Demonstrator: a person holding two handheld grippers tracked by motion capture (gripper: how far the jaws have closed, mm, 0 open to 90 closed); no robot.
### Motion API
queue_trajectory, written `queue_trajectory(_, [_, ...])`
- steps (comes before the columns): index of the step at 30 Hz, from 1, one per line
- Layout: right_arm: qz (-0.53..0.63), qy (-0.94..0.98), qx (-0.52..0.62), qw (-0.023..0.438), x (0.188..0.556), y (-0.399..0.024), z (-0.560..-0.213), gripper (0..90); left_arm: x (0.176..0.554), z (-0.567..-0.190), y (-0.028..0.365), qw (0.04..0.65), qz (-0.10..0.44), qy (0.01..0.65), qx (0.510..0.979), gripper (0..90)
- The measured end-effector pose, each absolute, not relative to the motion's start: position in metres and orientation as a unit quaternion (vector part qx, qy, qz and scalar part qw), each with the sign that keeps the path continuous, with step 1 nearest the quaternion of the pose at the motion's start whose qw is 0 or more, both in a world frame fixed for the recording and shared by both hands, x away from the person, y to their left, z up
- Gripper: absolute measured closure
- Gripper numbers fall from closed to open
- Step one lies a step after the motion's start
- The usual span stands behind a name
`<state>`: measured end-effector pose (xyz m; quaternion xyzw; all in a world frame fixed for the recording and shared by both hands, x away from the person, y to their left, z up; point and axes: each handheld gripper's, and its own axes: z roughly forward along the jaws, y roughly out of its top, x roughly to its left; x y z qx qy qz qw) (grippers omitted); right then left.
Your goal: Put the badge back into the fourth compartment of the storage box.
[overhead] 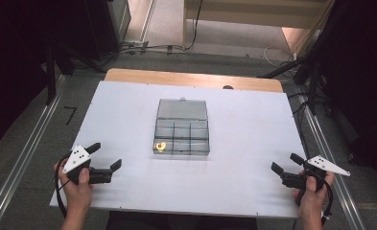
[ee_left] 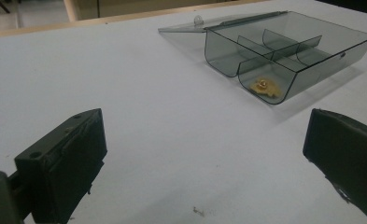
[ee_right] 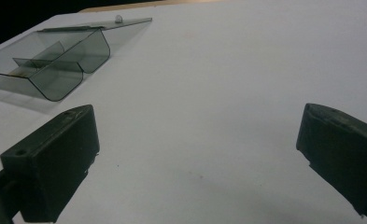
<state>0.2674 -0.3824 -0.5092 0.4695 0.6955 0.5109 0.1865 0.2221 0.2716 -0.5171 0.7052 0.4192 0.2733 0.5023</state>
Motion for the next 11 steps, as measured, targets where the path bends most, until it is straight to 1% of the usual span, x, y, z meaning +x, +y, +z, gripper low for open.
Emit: queue_trajectory(11, [0.509,0.694,0.476,0.180,0.2696,-0.3814,-0.5110,0.0,0.2222,-0.5173,0.2701,0.499,0.274,0.419,0.707,0.0])
